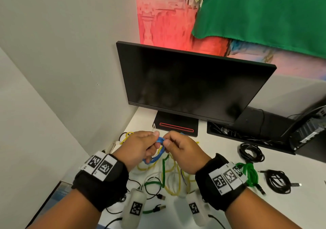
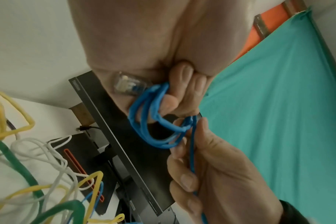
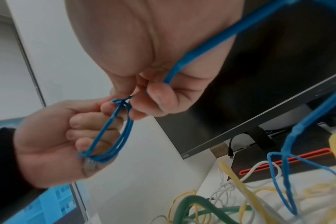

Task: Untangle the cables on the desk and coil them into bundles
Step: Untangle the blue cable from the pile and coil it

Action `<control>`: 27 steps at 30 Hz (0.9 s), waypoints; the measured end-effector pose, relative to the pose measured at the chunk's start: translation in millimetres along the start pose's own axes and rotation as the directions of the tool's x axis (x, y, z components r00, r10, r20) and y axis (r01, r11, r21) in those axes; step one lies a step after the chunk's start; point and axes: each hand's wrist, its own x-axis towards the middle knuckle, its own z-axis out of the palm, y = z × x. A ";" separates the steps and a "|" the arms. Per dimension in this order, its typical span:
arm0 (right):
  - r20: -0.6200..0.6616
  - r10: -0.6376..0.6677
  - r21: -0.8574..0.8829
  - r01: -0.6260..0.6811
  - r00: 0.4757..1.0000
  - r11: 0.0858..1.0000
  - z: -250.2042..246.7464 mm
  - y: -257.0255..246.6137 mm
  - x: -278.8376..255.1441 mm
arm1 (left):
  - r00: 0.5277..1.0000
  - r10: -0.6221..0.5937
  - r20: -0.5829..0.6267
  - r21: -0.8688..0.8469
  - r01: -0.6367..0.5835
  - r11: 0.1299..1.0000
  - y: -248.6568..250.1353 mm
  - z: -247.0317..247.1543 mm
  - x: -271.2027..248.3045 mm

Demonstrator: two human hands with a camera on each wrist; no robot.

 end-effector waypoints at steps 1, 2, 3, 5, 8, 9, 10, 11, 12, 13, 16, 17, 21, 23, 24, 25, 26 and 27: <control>-0.031 -0.010 0.003 0.010 0.999 1.000 3.3 -0.7 -0.5 | 1.000 0.003 -0.004 -0.021 -0.003 1.000 0.4 1.7 1.3; -0.072 -0.024 -0.006 0.024 0.997 1.000 7.3 -1.3 -0.3 | 1.000 0.014 -0.010 -0.034 -0.014 0.999 0.8 4.1 3.0; -0.130 -0.043 -0.025 0.040 0.991 0.999 12.0 -2.2 0.0 | 0.999 0.027 -0.018 -0.050 -0.028 0.998 1.1 7.2 4.5; -0.265 -0.065 -0.049 0.054 0.962 0.997 20.9 -2.5 0.8 | 0.999 0.047 -0.016 -0.137 -0.049 0.989 0.2 13.5 5.6; -0.354 -0.013 -0.015 0.008 0.935 1.000 25.9 -3.4 3.5 | 0.996 0.030 0.079 -0.456 0.010 0.890 -6.1 20.5 4.4; -0.341 0.007 0.037 0.006 0.940 0.999 25.4 -3.3 5.2 | 0.993 0.029 0.117 -0.537 0.039 0.843 -8.3 21.6 4.2; -0.322 0.015 0.077 0.011 0.946 0.997 24.0 -2.2 6.8 | 0.990 0.031 0.135 -0.577 0.053 0.815 -10.3 22.5 4.4; -0.302 0.012 0.095 0.017 0.953 0.995 21.8 -0.2 7.6 | 0.991 0.032 0.128 -0.587 0.050 0.808 -11.8 22.4 5.3; -0.274 0.017 0.106 0.012 0.962 0.994 19.3 3.2 8.0 | 0.994 0.030 0.105 -0.587 0.037 0.809 -12.0 21.0 6.7; -0.235 0.039 0.125 -0.010 0.971 0.992 16.0 8.6 7.3 | 0.997 0.028 0.070 -0.592 0.019 0.806 -10.5 17.5 8.7; -0.114 0.138 0.136 -0.123 0.984 0.983 -0.4 34.4 -2.7 | 0.999 0.003 -0.055 -0.667 -0.039 0.744 -0.5 -6.4 14.2; -0.099 0.163 0.137 -0.149 0.982 0.979 -7.9 44.4 -7.7 | 0.995 -0.002 -0.095 -0.681 -0.063 0.730 2.9 -17.1 14.9; -0.270 0.239 0.242 -0.175 0.933 0.954 -29.6 69.9 -16.5 | 0.986 -0.006 -0.165 -0.697 -0.113 0.708 7.0 -42.0 13.0; -0.430 0.253 0.209 -0.178 0.867 0.962 -29.7 73.8 -10.5 | 0.984 0.010 -0.176 -0.669 -0.128 0.732 5.3 -39.0 13.1; -0.486 0.248 0.122 -0.216 0.838 0.969 -27.5 73.6 -7.5 | 0.982 0.022 -0.190 -0.637 -0.141 0.758 4.3 -34.9 13.5; -0.488 0.239 0.011 -0.268 0.839 0.963 -23.6 71.1 -5.2 | 0.977 0.044 -0.206 -0.598 -0.162 0.785 3.0 -30.2 14.6; -0.410 0.240 -0.102 -0.306 0.880 0.947 -17.2 66.8 -3.4 | 0.973 0.079 -0.216 -0.554 -0.189 0.811 2.2 -25.3 16.4; -0.258 0.257 -0.225 -0.316 0.931 0.922 -9.2 60.1 -2.5 | 0.969 0.120 -0.217 -0.498 -0.216 0.840 1.8 -20.7 18.1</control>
